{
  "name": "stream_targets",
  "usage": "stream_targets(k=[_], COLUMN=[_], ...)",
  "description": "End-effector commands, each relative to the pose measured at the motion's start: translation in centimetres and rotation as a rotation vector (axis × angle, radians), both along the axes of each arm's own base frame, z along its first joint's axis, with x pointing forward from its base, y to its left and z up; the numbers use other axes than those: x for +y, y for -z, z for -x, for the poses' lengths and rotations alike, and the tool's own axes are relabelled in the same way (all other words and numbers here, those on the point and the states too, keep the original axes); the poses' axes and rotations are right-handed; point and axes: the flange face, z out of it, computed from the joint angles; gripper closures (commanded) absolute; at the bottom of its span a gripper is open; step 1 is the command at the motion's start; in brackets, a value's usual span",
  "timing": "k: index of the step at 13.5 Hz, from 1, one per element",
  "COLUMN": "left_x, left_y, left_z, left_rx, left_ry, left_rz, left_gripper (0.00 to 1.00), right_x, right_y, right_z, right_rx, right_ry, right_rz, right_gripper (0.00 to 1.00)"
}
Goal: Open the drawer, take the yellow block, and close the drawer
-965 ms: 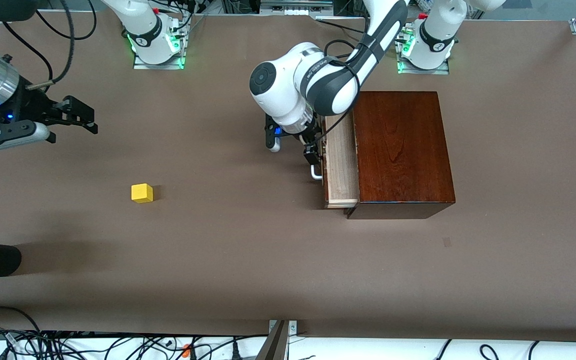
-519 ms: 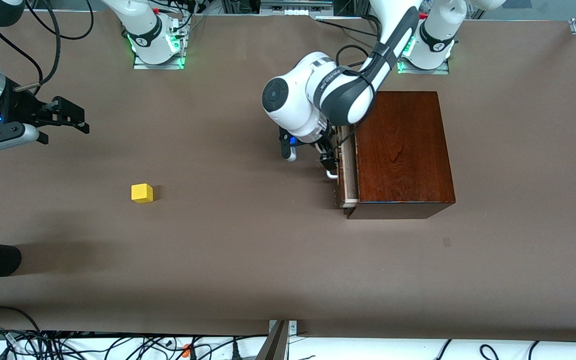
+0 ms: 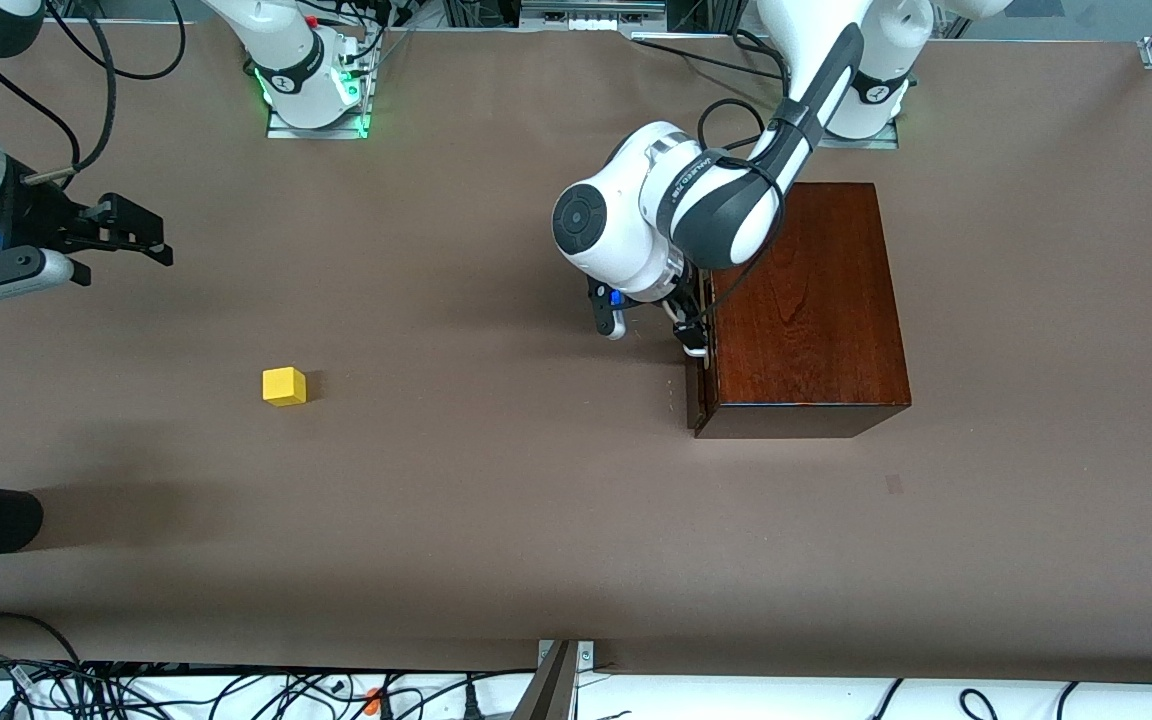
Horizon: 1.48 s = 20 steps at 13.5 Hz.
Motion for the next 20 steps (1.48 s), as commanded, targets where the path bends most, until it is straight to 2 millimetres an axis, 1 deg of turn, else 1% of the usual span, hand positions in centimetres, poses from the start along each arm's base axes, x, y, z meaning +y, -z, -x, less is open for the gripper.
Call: stream_targets(k=[1, 2, 3, 5, 6, 8, 10, 11, 13, 14, 16, 17, 18, 20], left_x=[3.1, 3.2, 2.5, 0.2, -1.9, -6.0, -8.3, -9.0, -9.1, -8.7, -5.8, -3.3, -0.7, 5.7], left_y=[-1.2, -1.2, -1.4, -1.7, -1.7, -2.8, -5.6, -6.9, -10.9, -13.0, -17.3, -19.6, -21.3, -23.7], left_z=[-0.9, -1.0, -0.7, 0.4, 1.9, 4.3, 5.2, 5.7, 5.7, 5.8, 5.1, 3.7, 2.1, -1.8], left_rx=[-0.01, -0.01, -0.021, -0.082, -0.124, -0.219, -0.354, -0.393, -0.456, -0.48, -0.527, -0.557, -0.581, -0.582], left_ry=[-0.023, -0.025, -0.018, -0.074, -0.105, -0.183, -0.38, -0.474, -0.585, -0.617, -0.727, -0.815, -0.887, -1.016], left_rz=[-0.056, -0.054, -0.046, -0.032, -0.031, -0.003, 0.037, 0.057, 0.112, 0.132, 0.12, 0.125, 0.133, 0.149], left_gripper=[0.0, 0.0, 0.0, 0.0, 0.0, 0.0, 0.0, 0.0, 0.0, 0.0, 0.0, 0.0, 0.0, 0.0], right_x=[-1.5, -1.8, -1.9, -1.7, -1.6, -1.5, -1.5, -1.1, -1.1, -1.4, -1.6, -1.6, -1.7, -2.0], right_y=[-0.2, -0.2, -0.2, -0.1, -0.2, -0.2, -0.2, -0.3, -0.3, -0.3, -0.4, -0.5, -0.4, -0.5], right_z=[-0.7, -0.7, -0.7, -0.7, -0.8, -0.8, -0.8, -0.8, -0.9, -0.9, -0.9, -0.8, -0.9, -1.2], right_rx=[-0.004, -0.004, -0.004, -0.004, -0.008, -0.01, -0.01, -0.014, -0.021, -0.021, -0.022, -0.025, -0.025, -0.051], right_ry=[0.016, 0.02, 0.023, 0.02, 0.02, 0.016, 0.016, 0.011, 0.004, 0.006, 0.014, 0.02, 0.023, 0.026], right_rz=[0.012, 0.017, 0.025, 0.026, 0.026, 0.027, 0.026, 0.027, 0.025, 0.025, 0.016, 0.017, 0.018, 0.016], right_gripper=[0.0, 0.0, 0.0, 0.0, 0.0, 0.0, 0.0, 0.0, 0.0, 0.0, 0.0, 0.0, 0.0, 0.0])
